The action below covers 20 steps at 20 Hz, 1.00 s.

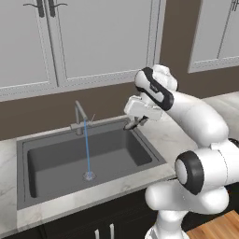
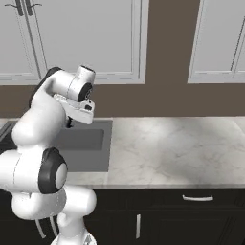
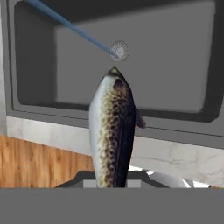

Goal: Take the fish out of the fridge, briefly rinse it in the sink, and place it on the tray next to the sink.

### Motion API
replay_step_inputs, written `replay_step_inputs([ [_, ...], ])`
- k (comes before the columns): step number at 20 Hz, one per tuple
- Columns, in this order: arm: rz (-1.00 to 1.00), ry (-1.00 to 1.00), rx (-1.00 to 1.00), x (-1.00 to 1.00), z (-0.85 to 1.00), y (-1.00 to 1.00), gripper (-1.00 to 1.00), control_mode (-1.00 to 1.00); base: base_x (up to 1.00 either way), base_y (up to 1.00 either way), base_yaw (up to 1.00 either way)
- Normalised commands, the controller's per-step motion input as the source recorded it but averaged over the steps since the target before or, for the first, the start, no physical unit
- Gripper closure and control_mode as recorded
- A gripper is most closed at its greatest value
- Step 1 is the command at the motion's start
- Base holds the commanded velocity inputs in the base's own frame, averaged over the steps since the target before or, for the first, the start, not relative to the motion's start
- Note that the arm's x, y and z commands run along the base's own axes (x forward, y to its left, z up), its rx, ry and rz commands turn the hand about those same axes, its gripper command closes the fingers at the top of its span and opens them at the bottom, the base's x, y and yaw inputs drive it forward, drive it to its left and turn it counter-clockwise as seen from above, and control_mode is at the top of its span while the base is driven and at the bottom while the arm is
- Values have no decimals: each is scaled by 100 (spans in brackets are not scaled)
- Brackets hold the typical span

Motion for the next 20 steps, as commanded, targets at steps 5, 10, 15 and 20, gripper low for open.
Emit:
replay_step_inputs([
  [5,21,22,7,27,-32,16,100,-100,0,0,0],
  [10,3,4,0,16,-20,25,100,-100,0,0,0],
  [15,0,2,0,27,-40,58,100,-100,0,0,0],
  [20,0,0,11,39,-41,60,100,-100,0,0,0],
])
